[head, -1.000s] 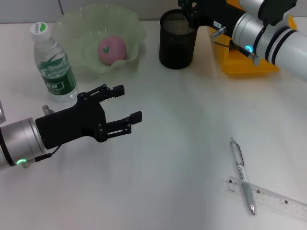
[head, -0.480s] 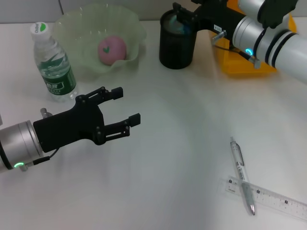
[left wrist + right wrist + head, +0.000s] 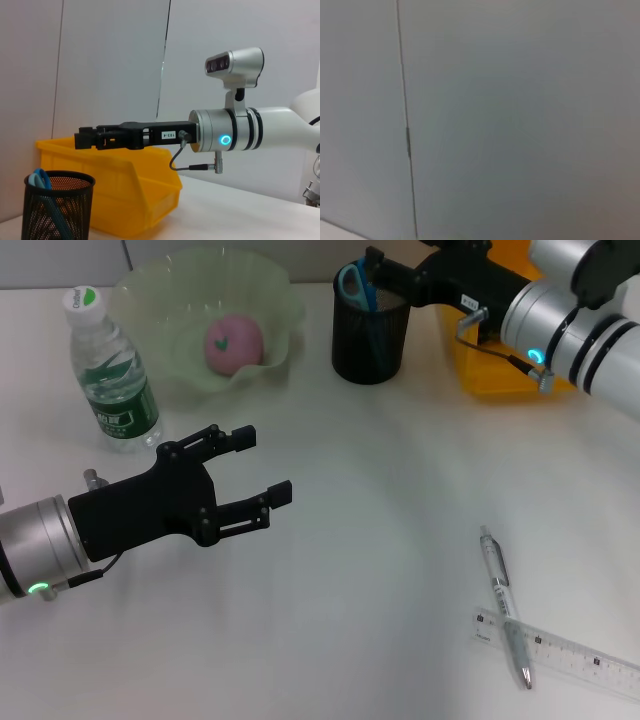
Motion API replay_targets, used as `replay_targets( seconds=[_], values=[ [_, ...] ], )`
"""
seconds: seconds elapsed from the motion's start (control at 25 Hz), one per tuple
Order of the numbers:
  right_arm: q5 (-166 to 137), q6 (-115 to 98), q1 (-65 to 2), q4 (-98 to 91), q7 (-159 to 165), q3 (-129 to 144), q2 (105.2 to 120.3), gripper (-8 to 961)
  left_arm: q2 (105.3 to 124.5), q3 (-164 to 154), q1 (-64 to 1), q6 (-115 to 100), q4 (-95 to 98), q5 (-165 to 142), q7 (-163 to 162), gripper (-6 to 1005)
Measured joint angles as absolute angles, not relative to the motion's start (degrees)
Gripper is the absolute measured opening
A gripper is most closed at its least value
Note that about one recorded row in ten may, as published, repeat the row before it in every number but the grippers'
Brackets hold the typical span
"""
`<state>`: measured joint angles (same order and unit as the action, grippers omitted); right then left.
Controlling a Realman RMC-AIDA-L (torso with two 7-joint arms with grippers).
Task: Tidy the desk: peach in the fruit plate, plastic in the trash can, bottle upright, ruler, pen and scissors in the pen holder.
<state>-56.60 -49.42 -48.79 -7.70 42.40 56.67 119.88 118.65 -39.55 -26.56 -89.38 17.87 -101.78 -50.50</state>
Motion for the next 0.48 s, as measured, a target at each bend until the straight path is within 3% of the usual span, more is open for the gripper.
replay_targets(
  seconds=[0.24, 0.48],
  values=[
    [-56.95, -54.28, -45.84, -10.45, 47.89, 57.35, 119.61, 818, 118.65, -39.59, -26.52, -89.56, 17.84, -101.82, -50.47, 831],
    [-63.7, -63.69, -37.78, -20.77, 63.2, 61.36, 119.16, 817, 118.45, -40.77, -26.46, -90.74, 18.06, -102.04, -50.55, 831]
  ],
)
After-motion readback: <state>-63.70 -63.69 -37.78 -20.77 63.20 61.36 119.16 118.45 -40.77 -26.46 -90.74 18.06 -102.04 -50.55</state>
